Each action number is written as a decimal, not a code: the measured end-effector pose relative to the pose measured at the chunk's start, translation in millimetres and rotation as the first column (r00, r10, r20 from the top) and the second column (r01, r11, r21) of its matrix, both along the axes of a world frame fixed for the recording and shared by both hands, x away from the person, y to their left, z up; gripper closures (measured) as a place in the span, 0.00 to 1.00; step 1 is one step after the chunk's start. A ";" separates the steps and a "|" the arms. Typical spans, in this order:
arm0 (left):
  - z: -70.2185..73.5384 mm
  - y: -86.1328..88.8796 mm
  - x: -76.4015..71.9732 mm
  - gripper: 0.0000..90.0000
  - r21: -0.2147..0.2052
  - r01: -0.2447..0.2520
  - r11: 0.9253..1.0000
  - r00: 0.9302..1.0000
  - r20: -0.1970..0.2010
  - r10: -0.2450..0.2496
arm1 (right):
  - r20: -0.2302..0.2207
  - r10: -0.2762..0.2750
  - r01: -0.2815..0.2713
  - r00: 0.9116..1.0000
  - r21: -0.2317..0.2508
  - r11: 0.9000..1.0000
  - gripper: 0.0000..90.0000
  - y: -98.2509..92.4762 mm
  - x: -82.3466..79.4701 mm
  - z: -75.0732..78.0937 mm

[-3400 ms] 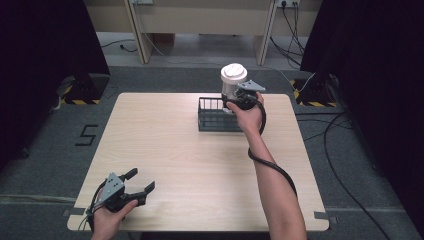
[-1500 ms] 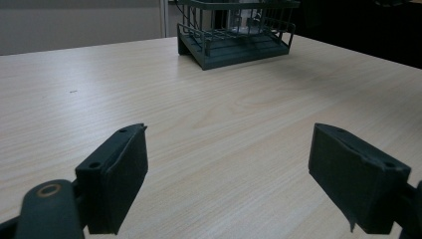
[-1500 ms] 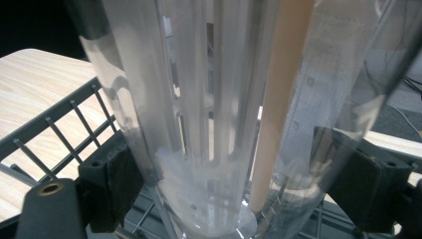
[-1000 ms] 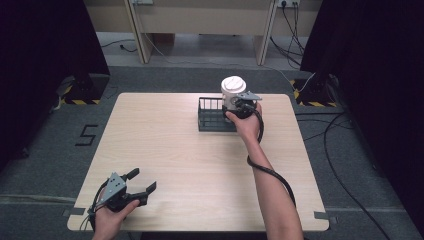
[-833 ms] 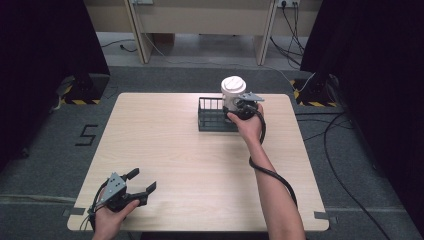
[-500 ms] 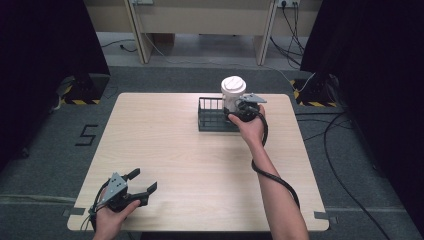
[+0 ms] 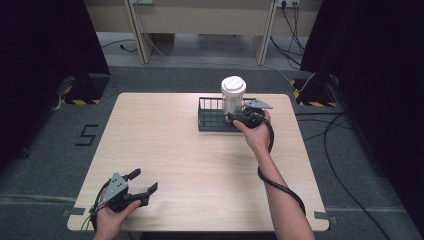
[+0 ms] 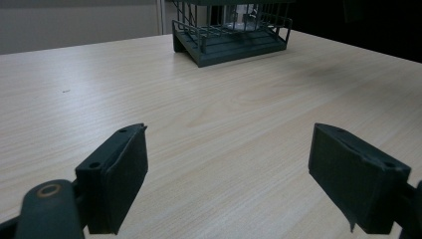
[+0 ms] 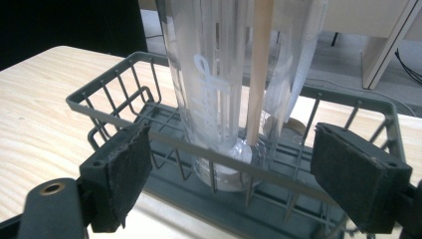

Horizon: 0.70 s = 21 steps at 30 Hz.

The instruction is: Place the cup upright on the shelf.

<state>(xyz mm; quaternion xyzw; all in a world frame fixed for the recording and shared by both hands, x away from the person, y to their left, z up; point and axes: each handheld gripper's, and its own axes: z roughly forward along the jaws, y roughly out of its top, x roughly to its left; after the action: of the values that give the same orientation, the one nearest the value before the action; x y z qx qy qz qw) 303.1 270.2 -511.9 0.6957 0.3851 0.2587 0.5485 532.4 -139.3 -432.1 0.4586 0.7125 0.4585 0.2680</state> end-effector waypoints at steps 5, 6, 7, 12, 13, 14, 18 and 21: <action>-0.1 0.2 -0.2 0.17 0.002 0.000 1.000 1.000 -0.001 0.000 | -0.008 0.001 -0.001 1.000 -0.002 1.000 0.20 -5.6 -10.5 -3.0; -0.1 0.2 -0.2 0.17 0.002 0.000 1.000 1.000 -0.001 0.000 | -0.008 0.001 -0.001 1.000 -0.001 1.000 0.20 -7.0 -12.9 -3.8; -0.1 0.2 -0.3 0.17 0.004 -0.001 1.000 1.000 -0.001 0.001 | -0.010 0.000 0.000 1.000 0.002 1.000 0.20 -8.2 -15.6 -4.7; -0.3 -0.3 -0.4 0.17 0.005 -0.001 1.000 1.000 -0.002 0.001 | -0.009 0.000 0.001 1.000 0.014 1.000 0.21 -14.6 -28.3 -8.0; -0.3 -0.3 -0.5 0.17 0.006 -0.001 1.000 1.000 -0.002 0.001 | -0.009 -0.001 0.001 1.000 0.016 1.000 0.21 -16.0 -31.1 -8.4; -0.3 -0.3 -0.5 0.17 0.006 -0.002 1.000 1.000 -0.002 0.002 | -0.005 0.002 -0.001 1.000 0.017 1.000 0.21 -17.5 -34.0 -9.1; -0.2 0.2 -0.8 0.17 0.004 -0.003 1.000 1.000 -0.001 0.003 | -0.002 0.004 -0.004 1.000 0.020 1.000 0.22 -23.3 -47.2 -12.2; 0.0 0.7 -1.2 0.17 0.006 -0.004 1.000 1.000 -0.002 0.004 | -0.006 0.007 -0.006 1.000 0.020 1.000 0.22 -28.9 -59.6 -16.7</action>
<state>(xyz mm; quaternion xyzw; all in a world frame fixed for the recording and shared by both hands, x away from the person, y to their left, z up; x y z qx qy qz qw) 301.9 270.9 -511.9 0.6968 0.3863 0.2602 0.5454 472.8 -168.2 -448.8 0.4604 0.7102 0.4650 0.2596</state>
